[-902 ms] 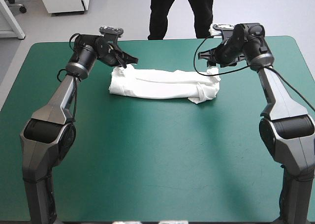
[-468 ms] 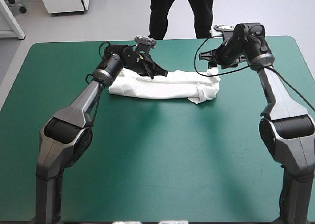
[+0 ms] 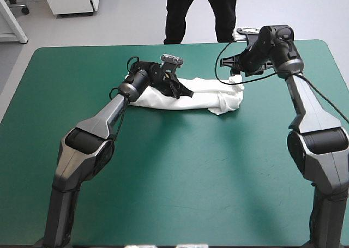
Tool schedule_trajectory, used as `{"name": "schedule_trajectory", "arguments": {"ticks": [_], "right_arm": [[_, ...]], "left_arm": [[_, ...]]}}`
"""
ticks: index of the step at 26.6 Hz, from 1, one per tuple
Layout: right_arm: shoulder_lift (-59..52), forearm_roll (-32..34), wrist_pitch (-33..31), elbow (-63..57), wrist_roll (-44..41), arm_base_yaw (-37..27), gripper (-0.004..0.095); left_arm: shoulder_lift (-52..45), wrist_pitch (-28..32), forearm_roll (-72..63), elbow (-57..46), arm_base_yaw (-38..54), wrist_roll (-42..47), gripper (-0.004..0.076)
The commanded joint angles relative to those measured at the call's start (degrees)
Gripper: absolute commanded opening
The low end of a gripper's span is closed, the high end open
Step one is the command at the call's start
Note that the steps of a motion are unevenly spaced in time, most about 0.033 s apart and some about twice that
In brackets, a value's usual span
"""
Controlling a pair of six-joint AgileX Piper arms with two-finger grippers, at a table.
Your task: Fold the cloth
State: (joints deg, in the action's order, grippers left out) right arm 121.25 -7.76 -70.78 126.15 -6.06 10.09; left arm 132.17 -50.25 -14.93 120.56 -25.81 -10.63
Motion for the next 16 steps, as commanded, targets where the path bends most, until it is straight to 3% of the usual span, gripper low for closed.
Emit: {"name": "schedule_trajectory", "arguments": {"ticks": [1,6,8,12,16], "right_arm": [[-4.1,-0.1,1.5,1.7,-0.2,-0.3,0.0483],[-4.1,-3.3,0.4,0.4,-0.9,-2.5,0.0483],[-3.8,-9.8,0.4,-2.2,3.7,-4.9,0.0545],[-0.6,-11.1,-0.3,-3.7,7.0,-5.6,0.0705],[2.8,-12.9,-0.6,-3.7,7.0,-5.6,0.0702]], "left_arm": [[-2.2,1.6,-2.8,1.5,-0.4,0.1,-0.0009],[-1.7,-0.4,-3.9,1.4,-0.4,0.1,-0.0009],[-1.7,-0.5,-3.9,1.4,-0.4,0.1,-0.0009],[-1.7,-1.1,-3.9,1.4,-0.4,0.1,-0.0009],[-1.7,-1.6,-3.9,1.4,-0.4,0.1,-0.0009]]}}
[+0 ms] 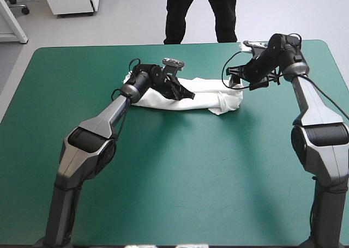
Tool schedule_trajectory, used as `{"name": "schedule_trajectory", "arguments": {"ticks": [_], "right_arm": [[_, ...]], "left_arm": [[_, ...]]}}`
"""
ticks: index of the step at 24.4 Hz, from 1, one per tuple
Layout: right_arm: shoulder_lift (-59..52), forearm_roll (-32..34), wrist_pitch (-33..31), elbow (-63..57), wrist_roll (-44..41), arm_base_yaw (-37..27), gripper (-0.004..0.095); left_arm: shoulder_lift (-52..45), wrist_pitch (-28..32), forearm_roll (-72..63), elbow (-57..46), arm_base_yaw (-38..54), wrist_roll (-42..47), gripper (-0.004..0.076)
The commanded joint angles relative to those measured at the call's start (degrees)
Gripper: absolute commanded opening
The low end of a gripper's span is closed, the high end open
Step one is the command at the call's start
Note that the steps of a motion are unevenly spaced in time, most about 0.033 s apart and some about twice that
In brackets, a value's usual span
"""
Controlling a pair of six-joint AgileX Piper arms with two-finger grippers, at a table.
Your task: Fold the cloth
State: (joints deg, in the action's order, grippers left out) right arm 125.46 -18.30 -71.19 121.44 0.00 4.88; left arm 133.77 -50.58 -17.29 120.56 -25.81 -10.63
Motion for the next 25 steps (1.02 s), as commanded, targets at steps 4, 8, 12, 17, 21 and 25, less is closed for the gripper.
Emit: {"name": "schedule_trajectory", "arguments": {"ticks": [4,8,12,17,21,25], "right_arm": [[3.1,-5.6,-0.2,1.0,1.1,-0.4,0.0702],[6.4,-16.7,-0.1,1.0,4.1,-0.2,0.0696],[7.2,-17.9,-0.2,1.0,3.9,0.6,0.0369],[5.8,-18.1,-0.2,2.0,4.2,0.8,-0.0005],[2.9,-18.1,-0.2,4.4,4.2,0.9,-0.0008],[-0.8,-18.2,-0.2,7.2,4.2,1.6,-0.0007]], "left_arm": [[-3.3,-2.2,-1.5,1.4,-0.4,-1.3,-0.0009],[-3.3,-2.2,-1.4,1.4,-0.4,-1.3,-0.0009],[-3.3,-2.2,-1.4,1.4,-0.4,-1.3,-0.0009],[-3.3,-2.2,-1.4,1.4,-0.4,-1.3,-0.0009],[-3.3,-2.3,-1.4,1.4,-0.4,-1.3,-0.0009],[-3.3,-2.6,-1.4,1.4,-0.4,-1.3,-0.0009]]}}
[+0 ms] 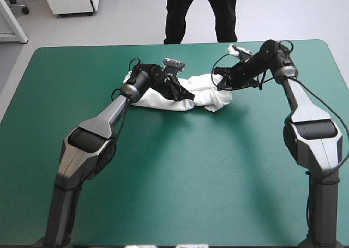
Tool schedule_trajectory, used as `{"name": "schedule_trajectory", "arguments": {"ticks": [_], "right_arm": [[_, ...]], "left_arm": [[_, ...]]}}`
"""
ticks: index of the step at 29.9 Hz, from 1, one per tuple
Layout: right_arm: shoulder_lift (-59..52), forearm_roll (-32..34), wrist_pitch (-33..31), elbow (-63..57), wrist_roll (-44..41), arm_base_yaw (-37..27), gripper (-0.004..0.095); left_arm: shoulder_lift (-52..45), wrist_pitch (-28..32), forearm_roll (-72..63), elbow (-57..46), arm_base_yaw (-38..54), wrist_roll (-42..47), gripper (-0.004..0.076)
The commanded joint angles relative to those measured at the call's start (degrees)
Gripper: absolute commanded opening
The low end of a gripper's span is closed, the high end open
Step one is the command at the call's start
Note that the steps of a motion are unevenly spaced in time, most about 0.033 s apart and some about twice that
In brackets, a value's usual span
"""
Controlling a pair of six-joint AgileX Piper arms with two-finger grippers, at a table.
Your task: Fold the cloth
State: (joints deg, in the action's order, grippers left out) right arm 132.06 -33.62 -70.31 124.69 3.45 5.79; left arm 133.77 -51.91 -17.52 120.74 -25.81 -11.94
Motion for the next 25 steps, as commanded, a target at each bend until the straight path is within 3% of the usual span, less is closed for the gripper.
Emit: {"name": "schedule_trajectory", "arguments": {"ticks": [1,9,19,25], "right_arm": [[-8.2,-3.1,-1.1,4.7,0.7,1.1,-0.0008],[-9.4,-6.5,-1.1,9.4,0.3,4.2,-0.0007],[-9.4,-5.3,-1.1,13.3,-0.6,5.6,-0.0007],[-9.4,-3.5,-1.1,13.3,-0.7,5.6,-0.0008]], "left_arm": [[-3.3,-1.2,-1.1,1.2,-0.4,0.0,-0.0009],[-3.3,-1.5,-1.1,1.2,-0.4,0.0,-0.0009],[-3.4,-2.0,-0.7,1.3,-0.3,0.0,-0.0009],[-9.4,-8.3,2.2,2.1,2.5,0.0,-0.0009]]}}
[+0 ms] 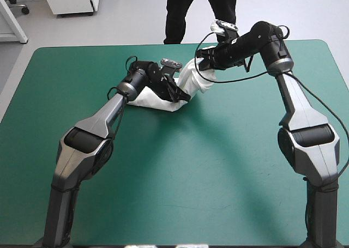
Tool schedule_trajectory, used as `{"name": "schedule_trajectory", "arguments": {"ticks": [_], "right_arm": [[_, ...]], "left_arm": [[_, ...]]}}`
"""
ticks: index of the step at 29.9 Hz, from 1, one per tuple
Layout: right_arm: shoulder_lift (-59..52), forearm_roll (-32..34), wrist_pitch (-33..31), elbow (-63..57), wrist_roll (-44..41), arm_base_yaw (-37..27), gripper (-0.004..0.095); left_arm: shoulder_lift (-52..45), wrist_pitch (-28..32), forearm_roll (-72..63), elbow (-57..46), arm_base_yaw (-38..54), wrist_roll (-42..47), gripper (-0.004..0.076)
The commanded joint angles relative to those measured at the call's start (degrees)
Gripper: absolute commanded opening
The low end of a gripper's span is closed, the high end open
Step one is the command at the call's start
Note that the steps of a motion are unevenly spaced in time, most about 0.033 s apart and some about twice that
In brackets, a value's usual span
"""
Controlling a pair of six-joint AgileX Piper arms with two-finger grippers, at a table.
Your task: Fold the cloth
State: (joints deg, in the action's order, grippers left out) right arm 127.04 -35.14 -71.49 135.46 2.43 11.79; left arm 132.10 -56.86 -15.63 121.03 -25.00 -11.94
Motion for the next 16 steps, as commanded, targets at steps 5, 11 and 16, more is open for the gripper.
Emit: {"name": "schedule_trajectory", "arguments": {"ticks": [5,11,16], "right_arm": [[-4.4,-1.2,0.1,2.5,0.4,-0.4,-0.0007],[-4.4,-0.9,0.1,2.5,0.8,1.0,-0.0007],[-4.4,1.9,1.0,2.5,1.3,3.9,-0.0007]], "left_arm": [[-15.9,-11.9,0.4,1.7,5.0,-1.9,-0.0009],[-26.0,-16.8,0.2,-1.2,8.3,-2.0,-0.0009],[-38.1,-17.0,1.0,-12.7,9.8,-2.9,-0.0009]]}}
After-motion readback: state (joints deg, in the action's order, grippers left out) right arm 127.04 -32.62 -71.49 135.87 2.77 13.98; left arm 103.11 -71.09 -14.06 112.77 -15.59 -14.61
